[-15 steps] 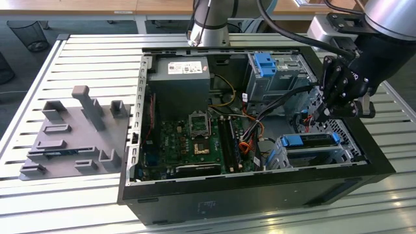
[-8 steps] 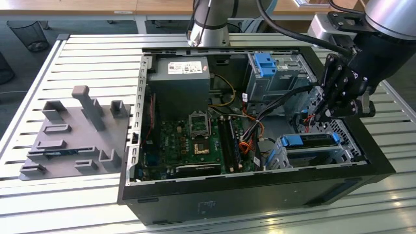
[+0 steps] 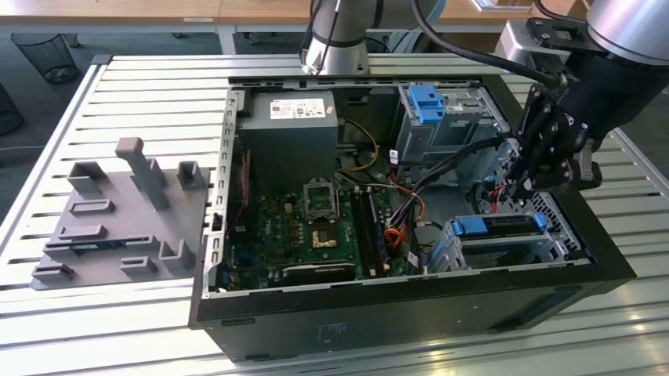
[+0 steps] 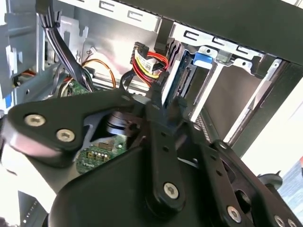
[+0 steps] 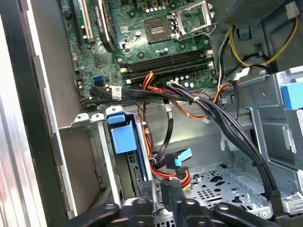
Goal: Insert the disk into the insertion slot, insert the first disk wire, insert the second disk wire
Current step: 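Insert the first disk wire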
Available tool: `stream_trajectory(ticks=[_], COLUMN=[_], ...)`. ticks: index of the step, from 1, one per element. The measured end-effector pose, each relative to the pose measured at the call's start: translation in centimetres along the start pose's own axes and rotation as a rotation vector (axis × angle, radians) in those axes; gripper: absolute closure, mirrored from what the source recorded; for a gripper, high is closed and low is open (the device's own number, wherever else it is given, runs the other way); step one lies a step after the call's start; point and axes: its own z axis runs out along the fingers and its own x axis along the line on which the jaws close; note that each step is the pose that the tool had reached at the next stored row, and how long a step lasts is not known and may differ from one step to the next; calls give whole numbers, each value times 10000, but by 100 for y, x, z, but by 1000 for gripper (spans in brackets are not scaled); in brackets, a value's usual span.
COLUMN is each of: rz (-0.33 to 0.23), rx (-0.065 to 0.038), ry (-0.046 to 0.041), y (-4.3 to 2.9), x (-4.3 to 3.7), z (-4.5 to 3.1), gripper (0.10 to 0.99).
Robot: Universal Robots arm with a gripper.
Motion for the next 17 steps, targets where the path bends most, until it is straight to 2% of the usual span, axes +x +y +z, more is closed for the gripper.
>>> stream_trajectory(ticks=[1, 2, 8, 13, 14, 15, 16, 17], rz=[57, 108, 402, 560, 565, 567, 569, 569], rx=[1, 2, 9, 68, 80, 92, 101, 108], ry=[0, -2, -7, 52, 72, 93, 107, 123], y=[-2, -4, -15, -15, -14, -14, -14, -13], x=[-5, -11, -38, -48, -49, -50, -51, -55], z=[2, 5, 35, 84, 90, 97, 102, 103], gripper=[780, 714, 714, 714, 729, 792, 792, 855])
